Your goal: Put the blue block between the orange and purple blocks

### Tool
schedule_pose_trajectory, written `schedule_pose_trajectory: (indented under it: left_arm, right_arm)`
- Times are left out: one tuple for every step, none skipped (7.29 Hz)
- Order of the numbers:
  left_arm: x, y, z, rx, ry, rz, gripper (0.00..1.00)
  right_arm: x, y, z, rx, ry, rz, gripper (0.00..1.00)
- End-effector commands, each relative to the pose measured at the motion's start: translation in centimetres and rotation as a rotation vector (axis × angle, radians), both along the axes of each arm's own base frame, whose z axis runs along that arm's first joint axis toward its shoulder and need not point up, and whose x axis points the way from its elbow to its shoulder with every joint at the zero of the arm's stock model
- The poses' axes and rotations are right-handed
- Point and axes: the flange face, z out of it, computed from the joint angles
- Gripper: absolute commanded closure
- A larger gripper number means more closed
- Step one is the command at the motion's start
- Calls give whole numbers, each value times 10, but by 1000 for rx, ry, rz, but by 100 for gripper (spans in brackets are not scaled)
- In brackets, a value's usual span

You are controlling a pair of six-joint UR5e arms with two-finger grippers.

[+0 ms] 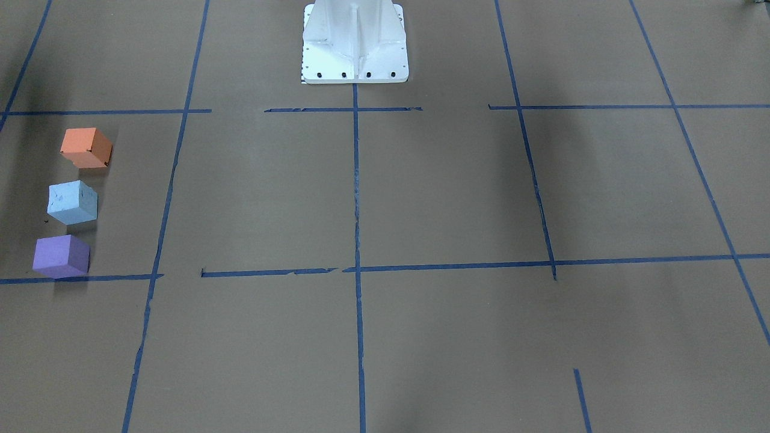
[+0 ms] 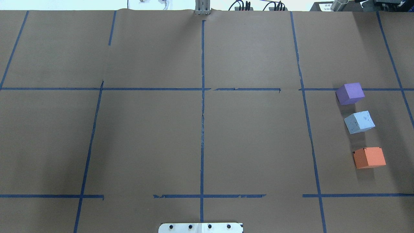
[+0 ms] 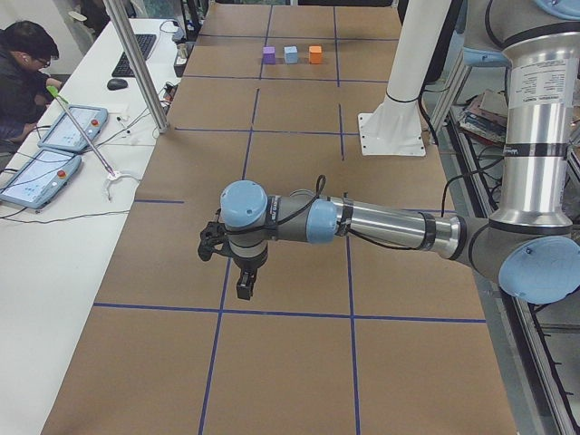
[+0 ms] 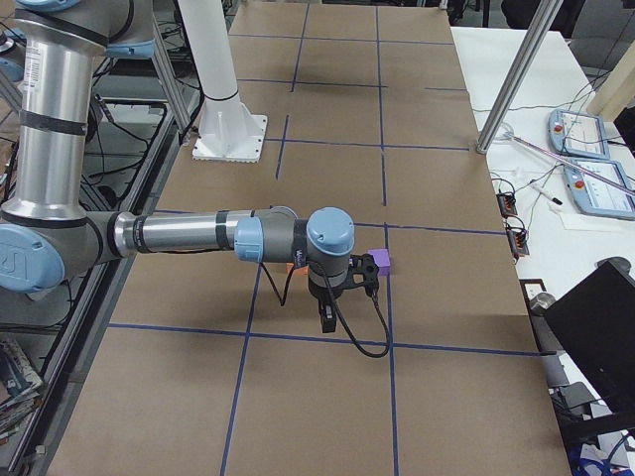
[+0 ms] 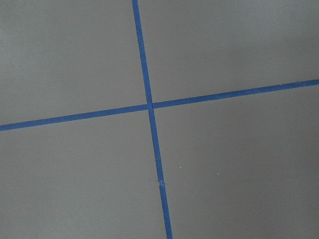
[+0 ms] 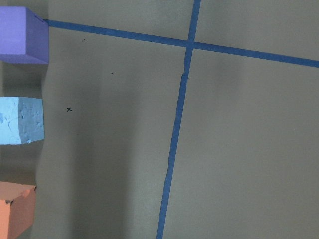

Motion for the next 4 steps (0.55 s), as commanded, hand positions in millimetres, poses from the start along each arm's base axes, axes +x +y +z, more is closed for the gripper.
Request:
schedule_pose_trajectory:
  left_arm:
    - [1, 7, 8, -7, -4, -1, 0]
    - [1, 11, 10, -10, -5, 1, 0]
    - [3, 14, 15, -19, -4, 8, 0]
    - [3, 14, 15, -18, -4, 8, 0]
  right_arm:
    - [0, 0, -1, 7, -3, 0, 0]
    - [0, -1, 0, 34, -4, 0, 0]
    - [0, -1, -1, 38, -4, 0, 0]
    - [0, -2, -2, 41, -5, 1, 0]
